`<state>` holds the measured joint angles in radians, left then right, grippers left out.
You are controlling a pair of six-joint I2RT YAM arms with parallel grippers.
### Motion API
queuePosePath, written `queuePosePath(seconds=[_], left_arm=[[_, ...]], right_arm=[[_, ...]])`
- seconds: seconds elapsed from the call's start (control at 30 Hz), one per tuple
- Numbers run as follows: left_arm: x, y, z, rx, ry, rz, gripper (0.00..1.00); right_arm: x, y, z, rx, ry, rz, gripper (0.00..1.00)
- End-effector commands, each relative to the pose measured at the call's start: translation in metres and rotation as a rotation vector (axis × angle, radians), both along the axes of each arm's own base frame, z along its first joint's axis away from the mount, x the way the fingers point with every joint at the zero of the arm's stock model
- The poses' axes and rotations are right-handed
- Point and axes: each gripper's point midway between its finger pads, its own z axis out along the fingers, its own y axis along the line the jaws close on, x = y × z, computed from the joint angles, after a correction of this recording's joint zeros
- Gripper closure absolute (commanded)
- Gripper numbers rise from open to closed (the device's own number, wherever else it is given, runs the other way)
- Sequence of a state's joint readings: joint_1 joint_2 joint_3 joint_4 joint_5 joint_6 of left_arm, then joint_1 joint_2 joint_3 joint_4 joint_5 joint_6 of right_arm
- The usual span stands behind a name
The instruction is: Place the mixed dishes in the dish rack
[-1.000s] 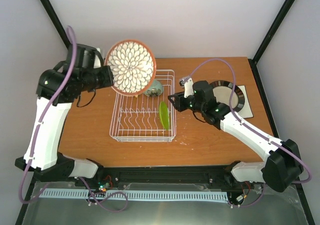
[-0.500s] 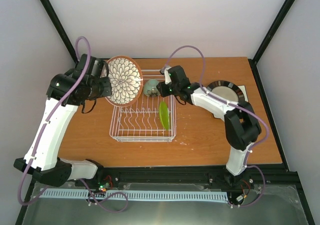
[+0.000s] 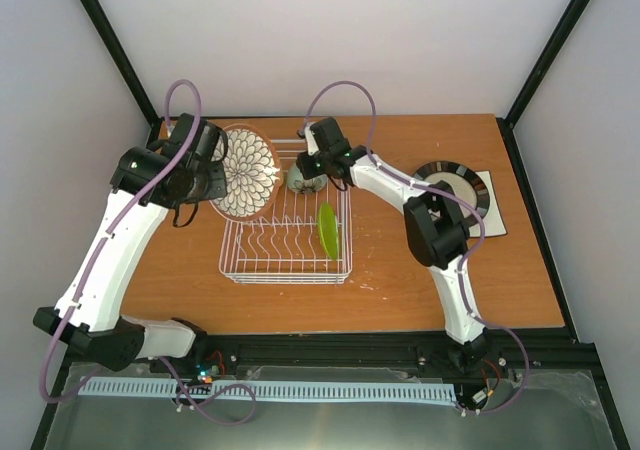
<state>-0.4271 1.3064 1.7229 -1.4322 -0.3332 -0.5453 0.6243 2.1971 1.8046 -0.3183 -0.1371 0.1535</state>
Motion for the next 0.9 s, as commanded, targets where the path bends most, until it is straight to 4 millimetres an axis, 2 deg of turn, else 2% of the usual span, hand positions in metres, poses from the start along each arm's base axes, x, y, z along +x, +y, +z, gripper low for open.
queuePosePath(seconds=[0.0, 0.2, 0.23, 0.4, 0.6, 0.7, 0.87], left_arm=[[0.016, -0.001, 0.034, -0.065, -0.183, 0.032, 0.99], [0.018, -0.003, 0.024, -0.055, -0.165, 0.022, 0.99], [0.018, -0.003, 0.023, -0.052, -0.161, 0.020, 0.99], [0.020, -0.004, 0.016, -0.042, -0.150, 0.015, 0.99], [0.022, -0.002, 0.010, -0.022, -0.142, 0.018, 0.99], [0.025, -0.003, 0.007, -0.016, -0.137, 0.017, 0.99], [0.028, -0.003, 0.000, -0.003, -0.129, 0.011, 0.99]], right_arm=[[0.018, 0.010, 0.004, -0.026, -0.037, -0.005, 0.68], [0.051, 0.014, 0.006, -0.015, -0.060, -0.045, 0.67], [0.059, 0.017, 0.014, -0.001, -0.077, -0.050, 0.67], [0.080, 0.014, 0.001, -0.003, -0.076, -0.079, 0.66], [0.093, 0.006, -0.018, 0.002, -0.044, -0.101, 0.65], [0.096, 0.002, -0.016, 0.005, -0.048, -0.108, 0.66], [0.099, 0.002, 0.000, 0.031, -0.078, -0.093, 0.67]])
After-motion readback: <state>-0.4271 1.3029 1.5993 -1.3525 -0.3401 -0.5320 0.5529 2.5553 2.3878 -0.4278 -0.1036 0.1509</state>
